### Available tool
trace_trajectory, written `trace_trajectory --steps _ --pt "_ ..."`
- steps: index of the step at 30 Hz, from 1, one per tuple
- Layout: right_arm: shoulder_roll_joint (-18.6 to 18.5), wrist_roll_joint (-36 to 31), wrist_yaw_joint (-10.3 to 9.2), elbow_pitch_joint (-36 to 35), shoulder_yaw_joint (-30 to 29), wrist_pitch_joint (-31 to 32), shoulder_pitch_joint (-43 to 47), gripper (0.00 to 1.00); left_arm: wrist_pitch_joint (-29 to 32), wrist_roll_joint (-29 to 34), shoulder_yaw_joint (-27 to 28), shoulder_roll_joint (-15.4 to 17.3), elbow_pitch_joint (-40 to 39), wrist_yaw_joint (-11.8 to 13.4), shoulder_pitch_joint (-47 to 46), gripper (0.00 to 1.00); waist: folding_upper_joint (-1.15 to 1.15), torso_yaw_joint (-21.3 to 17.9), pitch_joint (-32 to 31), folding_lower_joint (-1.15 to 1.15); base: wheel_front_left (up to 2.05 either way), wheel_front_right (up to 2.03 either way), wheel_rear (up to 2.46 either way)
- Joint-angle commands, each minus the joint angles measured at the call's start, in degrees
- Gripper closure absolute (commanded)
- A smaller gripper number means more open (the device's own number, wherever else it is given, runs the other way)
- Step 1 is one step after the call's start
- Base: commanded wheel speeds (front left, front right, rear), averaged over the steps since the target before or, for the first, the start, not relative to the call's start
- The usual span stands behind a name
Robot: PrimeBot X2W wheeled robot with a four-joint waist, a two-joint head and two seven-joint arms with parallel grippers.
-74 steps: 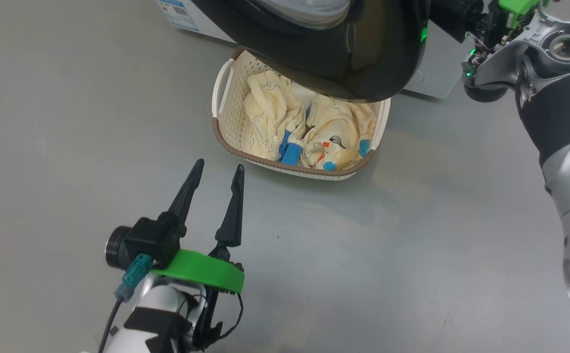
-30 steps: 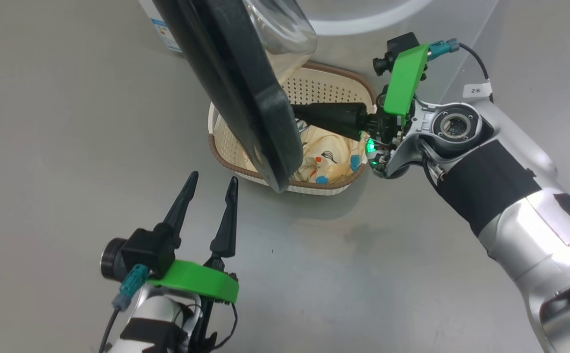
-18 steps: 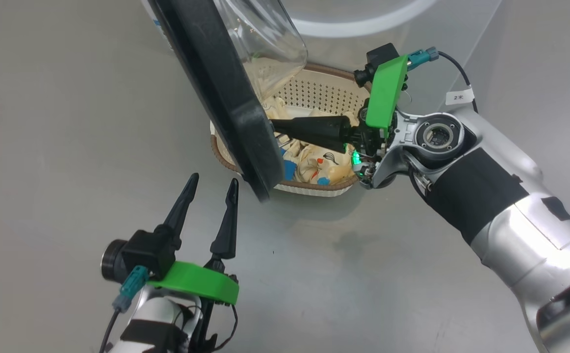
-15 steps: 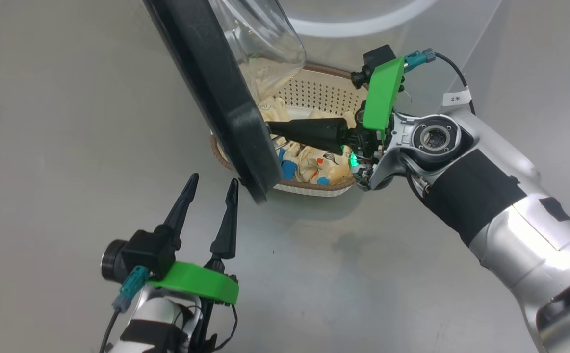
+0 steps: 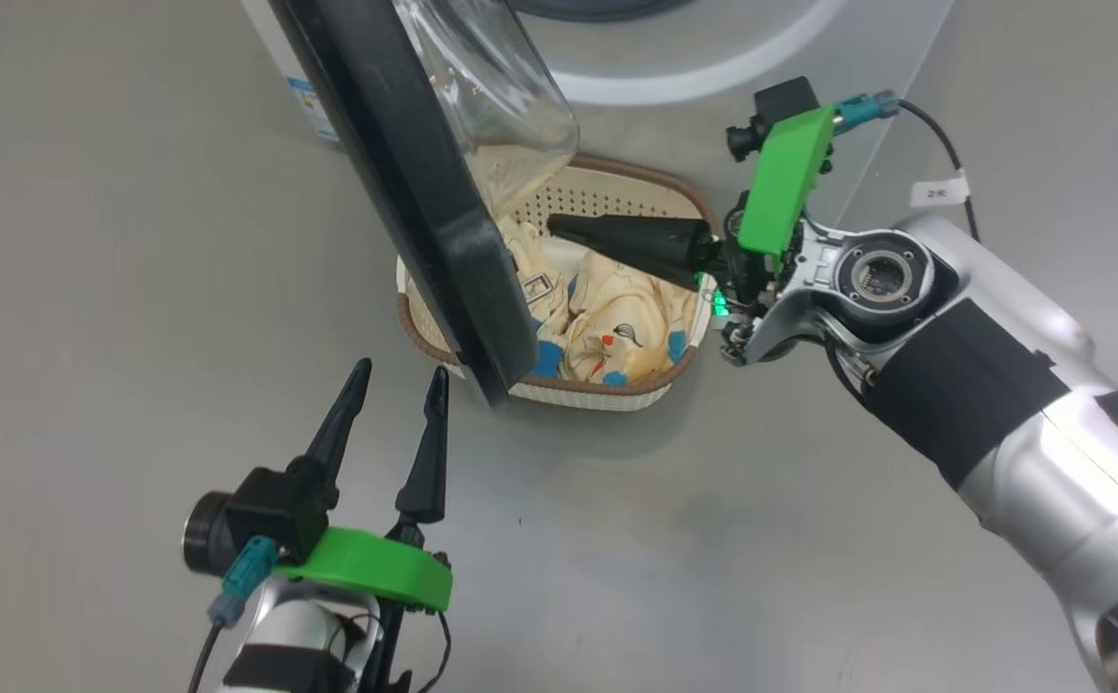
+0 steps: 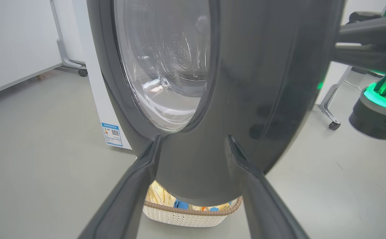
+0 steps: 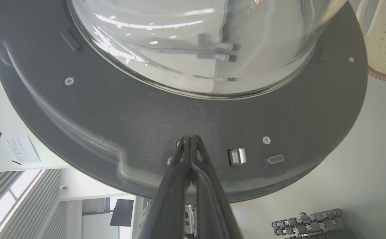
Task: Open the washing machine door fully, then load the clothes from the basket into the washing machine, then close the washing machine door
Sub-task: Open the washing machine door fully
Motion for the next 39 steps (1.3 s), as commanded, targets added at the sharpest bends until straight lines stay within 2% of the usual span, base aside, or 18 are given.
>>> trace_trajectory --steps 1,4,7,14,18,22,26,30,32,35,39 --pt "-0.4 -1.4 -0.15 -2.1 -0.9 -1.4 1.5 1.0 -0.4 0.7 2.4 0.9 -1.4 0.1 0.2 0.0 0.0 -1.0 -1.5 0.0 0.0 0.0 0.0" --pt "-3.2 -4.1 -0.15 -4.3 -1.7 -5.3 4.3 1.0 -0.4 1.4 3.7 0.9 -1.4 -0.1 1.2 0.0 0.0 -2.5 -3.8 0.0 0.0 0.0 0.0" --pt "-6.8 -11.1 -0.15 -8.1 -1.3 -10.8 7.3 1.0 -0.4 2.4 5.3 0.9 -1.5 -0.7 2.1 0.0 0.0 -3.9 -6.0 0.0 0.0 0.0 0.0" --pt "-14.0 -29.1 -0.15 -17.1 0.6 -30.7 17.0 1.0 -0.4 4.0 9.1 0.9 -2.2 -1.3 5.6 0.0 0.0 -7.8 -10.6 0.0 0.0 0.0 0.0" --pt "-15.7 -33.6 -0.15 -19.0 0.6 -40.0 21.9 1.0 -0.4 4.8 11.1 0.9 -2.5 -1.8 7.8 0.0 0.0 -10.1 -12.8 0.0 0.0 0.0 0.0" --pt "-17.1 -39.1 -0.15 -18.5 1.2 -46.6 25.1 1.0 -0.4 5.4 12.7 0.9 -2.7 -2.4 9.5 0.0 0.0 -12.0 -14.6 0.0 0.0 0.0 0.0" --pt "-17.2 -44.2 -0.15 -17.1 0.6 -48.8 26.9 1.0 -0.4 6.0 13.7 0.9 -2.8 -2.9 10.6 0.0 0.0 -13.6 -15.6 0.0 0.0 0.0 0.0" --pt "-15.7 -50.3 -0.15 -15.4 -3.5 -49.6 30.1 1.0 -0.4 6.5 14.8 0.9 -3.1 -3.0 12.1 0.0 0.0 -15.4 -16.6 0.0 0.0 0.0 0.0" --pt "-14.5 -54.6 -0.15 -15.3 -7.1 -49.7 32.1 1.0 -0.4 6.5 15.5 0.9 -3.2 -3.1 12.6 0.0 0.0 -16.2 -17.0 0.0 0.0 0.0 0.0" --pt "-11.1 -56.9 -0.15 -17.0 -13.3 -49.7 36.5 1.0 -0.4 6.5 16.0 0.9 -3.5 -3.1 13.2 0.0 0.0 -16.8 -17.2 0.0 0.0 0.0 0.0" --pt "-9.5 -65.3 -0.15 -16.7 -18.6 -49.7 40.9 1.0 -0.4 6.7 16.5 0.9 -3.7 -3.2 13.6 0.0 0.0 -17.5 -17.5 0.0 0.0 0.0 0.0"
